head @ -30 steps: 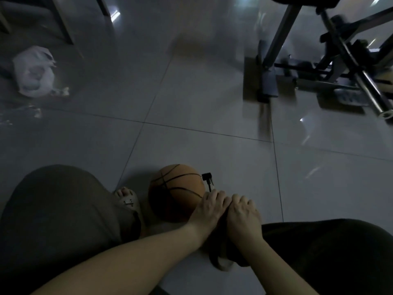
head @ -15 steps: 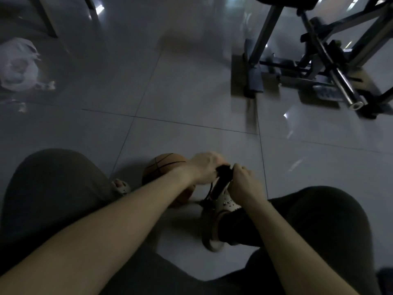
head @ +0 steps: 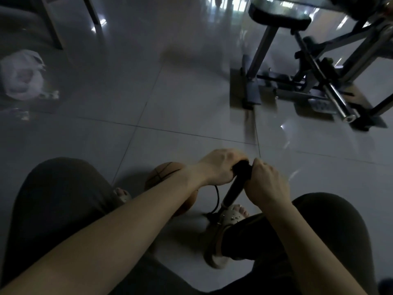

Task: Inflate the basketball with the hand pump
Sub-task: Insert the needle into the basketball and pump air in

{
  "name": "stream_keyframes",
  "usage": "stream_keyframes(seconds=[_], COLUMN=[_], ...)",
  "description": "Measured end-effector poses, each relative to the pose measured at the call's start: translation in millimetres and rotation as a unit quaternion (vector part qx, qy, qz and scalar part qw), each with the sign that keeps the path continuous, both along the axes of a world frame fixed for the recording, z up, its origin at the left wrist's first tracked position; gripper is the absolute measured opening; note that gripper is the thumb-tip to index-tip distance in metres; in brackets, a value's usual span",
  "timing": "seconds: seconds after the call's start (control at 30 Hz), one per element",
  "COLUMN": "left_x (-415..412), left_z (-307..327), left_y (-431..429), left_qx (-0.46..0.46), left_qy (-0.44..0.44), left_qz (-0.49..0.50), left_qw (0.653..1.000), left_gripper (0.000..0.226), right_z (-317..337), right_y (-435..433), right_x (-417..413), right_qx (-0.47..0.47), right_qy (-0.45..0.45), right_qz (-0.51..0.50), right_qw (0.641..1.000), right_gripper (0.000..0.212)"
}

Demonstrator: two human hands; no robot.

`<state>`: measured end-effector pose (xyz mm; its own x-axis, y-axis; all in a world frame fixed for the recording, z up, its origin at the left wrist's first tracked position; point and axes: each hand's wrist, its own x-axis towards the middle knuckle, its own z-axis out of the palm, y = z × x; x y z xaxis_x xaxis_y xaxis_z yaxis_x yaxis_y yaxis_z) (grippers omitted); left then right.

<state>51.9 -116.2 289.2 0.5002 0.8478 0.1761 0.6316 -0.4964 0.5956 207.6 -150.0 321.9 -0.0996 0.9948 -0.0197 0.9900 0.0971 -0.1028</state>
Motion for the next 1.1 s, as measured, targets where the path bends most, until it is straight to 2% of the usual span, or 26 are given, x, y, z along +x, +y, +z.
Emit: stream_keyframes(seconds=[0.07, 0.17, 0.27, 0.37, 0.43, 0.6, 0.73, 0.83, 0.9, 1.0, 1.07, 1.1], left_x=[11.8, 28.8, 37.3, 41.1, 45.4, 50.1, 45.9, 43.1, 42.5, 48.5, 53.0, 53.8], left_z=[-8.6, -29.7, -56.2, -79.4, -93.6, -127.7, -133.2, -126.0, -110.7, -63.7, -32.4, -25.5], left_y=[-0.7, 0.1, 4.9, 8.0, 8.8, 3.8, 1.1, -3.1, -0.8, 17.5, 28.9, 30.2], left_qx=[-0.004, -0.032, -0.040, -0.044, -0.048, -0.061, -0.053, -0.048, -0.026, 0.068, 0.165, 0.199], left_qy=[0.000, 0.019, 0.061, 0.103, 0.122, 0.179, 0.189, 0.215, 0.224, 0.164, 0.143, 0.134], left_qz=[-0.021, -0.029, -0.044, -0.043, -0.037, -0.021, -0.002, -0.013, -0.017, 0.022, 0.044, 0.047], left_qw=[1.000, 0.999, 0.996, 0.993, 0.991, 0.982, 0.981, 0.975, 0.974, 0.984, 0.975, 0.970], left_gripper=[0.020, 0.031, 0.042, 0.023, 0.021, 0.021, 0.022, 0.024, 0.024, 0.020, 0.024, 0.024], right_z=[-10.2, -34.4, -53.9, -74.9, -93.2, -139.2, -148.1, -133.1, -115.5, -79.1, -57.3, -51.9], right_y=[1.2, 1.4, 4.8, 14.7, 21.4, 23.7, 22.4, 11.1, 8.6, 13.5, 17.4, 15.9], right_x=[8.8, 19.9, 23.0, 24.7, 26.2, 21.9, 20.7, 25.3, 29.1, 36.8, 42.2, 43.1], right_qx=[-0.043, -0.084, -0.135, -0.205, -0.238, -0.300, -0.241, -0.233, -0.190, -0.007, 0.117, 0.148], right_qy=[-0.008, -0.017, -0.052, -0.077, -0.087, -0.038, -0.028, -0.028, -0.035, -0.036, -0.026, -0.018], right_qz=[-0.017, -0.008, 0.010, 0.022, 0.026, -0.059, -0.038, -0.005, 0.006, 0.001, 0.001, 0.001], right_qw=[0.999, 0.996, 0.989, 0.975, 0.967, 0.952, 0.969, 0.972, 0.981, 0.999, 0.993, 0.989], right_gripper=[0.012, 0.004, 0.014, 0.022, 0.025, 0.027, 0.020, 0.026, 0.027, 0.023, 0.024, 0.025])
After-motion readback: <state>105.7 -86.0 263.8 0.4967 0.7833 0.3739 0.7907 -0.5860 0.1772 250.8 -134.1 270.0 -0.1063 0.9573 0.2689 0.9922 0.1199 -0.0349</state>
